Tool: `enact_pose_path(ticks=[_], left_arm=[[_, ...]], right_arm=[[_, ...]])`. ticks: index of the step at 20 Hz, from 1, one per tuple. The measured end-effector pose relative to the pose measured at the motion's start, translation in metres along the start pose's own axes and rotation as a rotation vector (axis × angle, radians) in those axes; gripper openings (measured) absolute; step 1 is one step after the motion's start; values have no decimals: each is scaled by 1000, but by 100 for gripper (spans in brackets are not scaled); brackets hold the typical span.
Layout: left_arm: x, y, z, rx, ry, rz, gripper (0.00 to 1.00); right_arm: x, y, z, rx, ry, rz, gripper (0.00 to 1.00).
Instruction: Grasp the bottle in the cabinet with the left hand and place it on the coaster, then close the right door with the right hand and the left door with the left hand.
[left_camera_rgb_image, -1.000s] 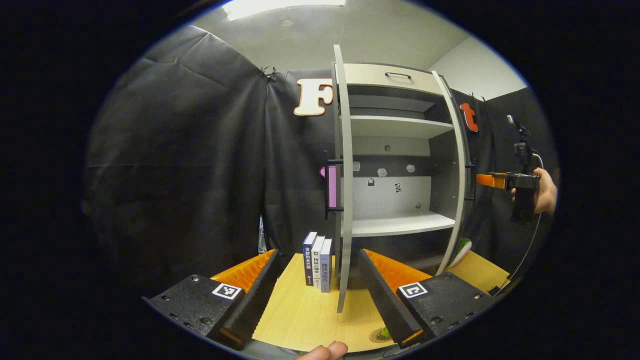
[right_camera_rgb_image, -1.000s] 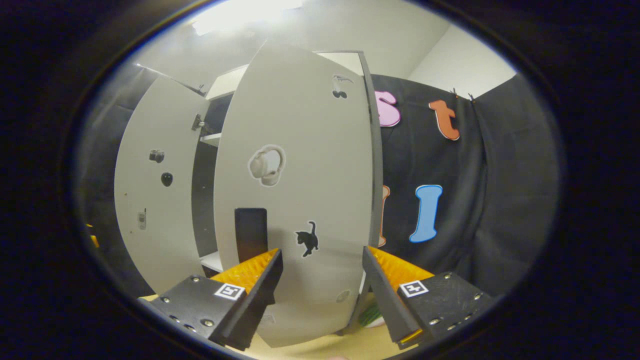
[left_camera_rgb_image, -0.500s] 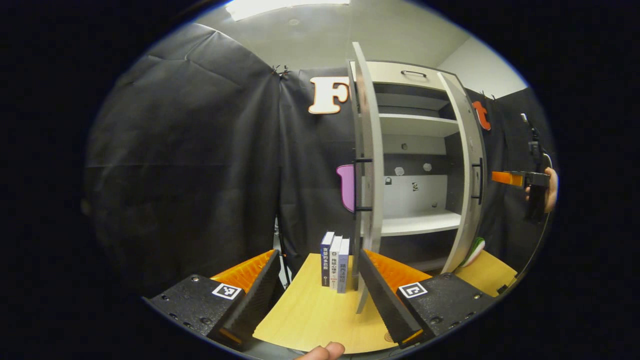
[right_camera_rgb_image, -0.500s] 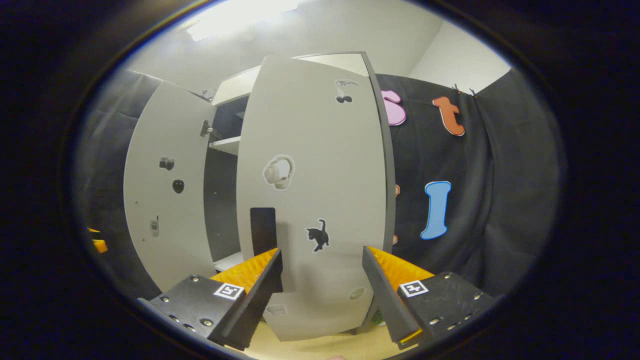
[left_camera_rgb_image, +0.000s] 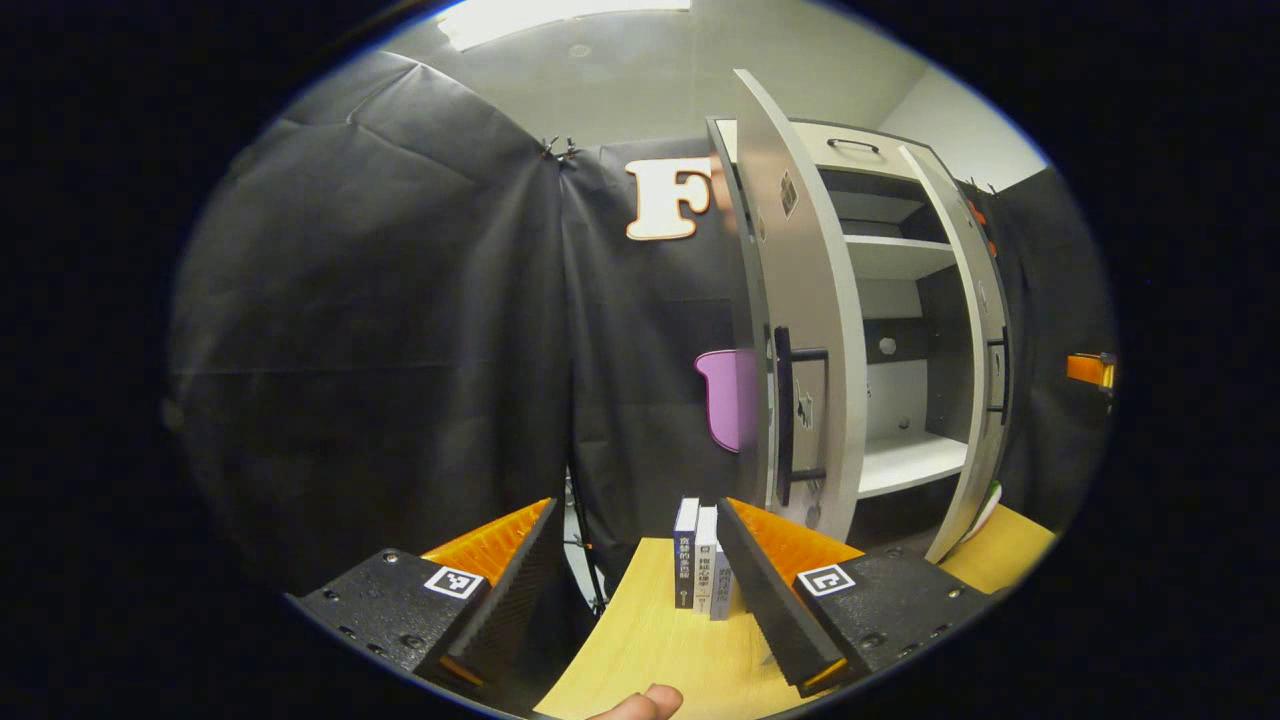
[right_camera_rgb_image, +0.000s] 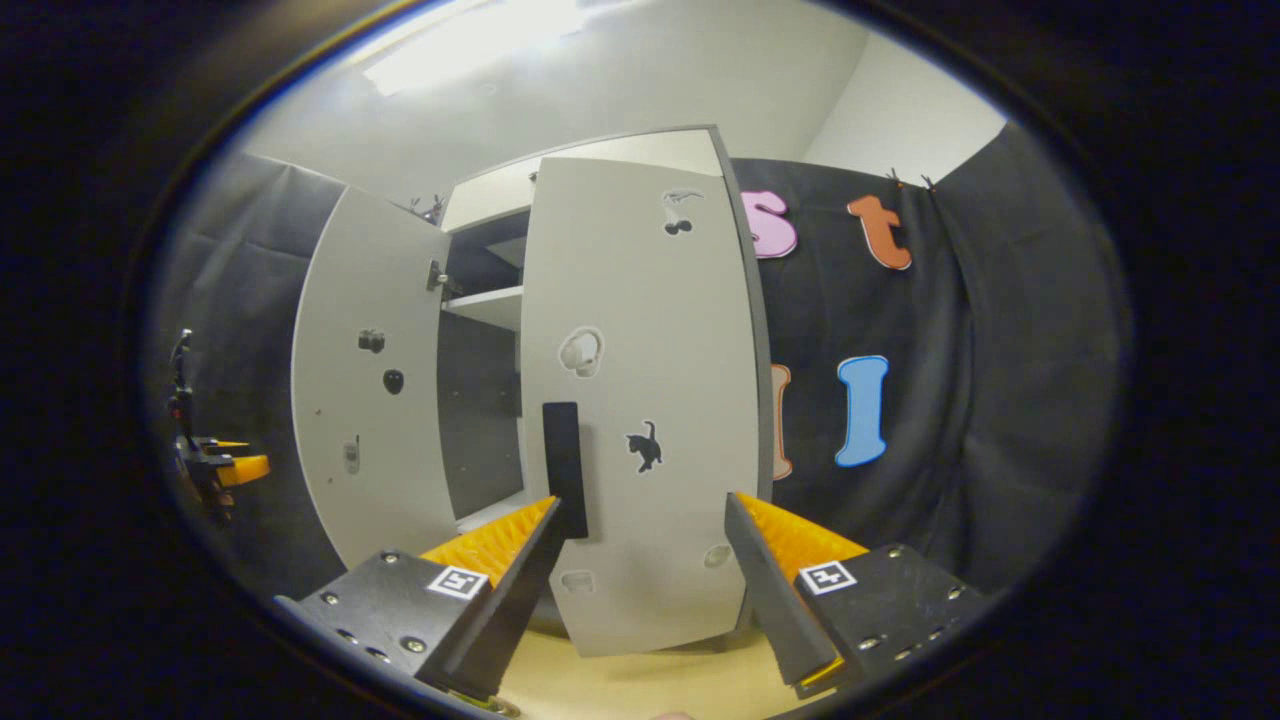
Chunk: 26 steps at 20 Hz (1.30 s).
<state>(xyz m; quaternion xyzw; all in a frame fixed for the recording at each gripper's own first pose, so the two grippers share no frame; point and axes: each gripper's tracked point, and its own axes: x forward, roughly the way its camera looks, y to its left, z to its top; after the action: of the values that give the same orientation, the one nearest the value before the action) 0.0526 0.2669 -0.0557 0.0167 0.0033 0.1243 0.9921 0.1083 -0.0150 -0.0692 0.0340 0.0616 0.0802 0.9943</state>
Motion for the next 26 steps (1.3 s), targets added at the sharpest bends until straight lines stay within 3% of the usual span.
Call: enact_pose_path(ticks=[9, 11, 16, 26], left_arm=[[59, -48, 26, -50, -10, -143, 98], [58, -52, 26, -31, -5, -113, 90], [55, -86, 30, -64, 17, -180, 88], [51, -113, 34, -72, 30, -162, 88]], right_arm=[[-60, -29, -7, 13, -9, -91, 97], [-78, -36, -7, 35, -9, -115, 98], [-108, -46, -1, 11, -35, -138, 97], [-125, -18, 14, -4, -57, -73, 97]])
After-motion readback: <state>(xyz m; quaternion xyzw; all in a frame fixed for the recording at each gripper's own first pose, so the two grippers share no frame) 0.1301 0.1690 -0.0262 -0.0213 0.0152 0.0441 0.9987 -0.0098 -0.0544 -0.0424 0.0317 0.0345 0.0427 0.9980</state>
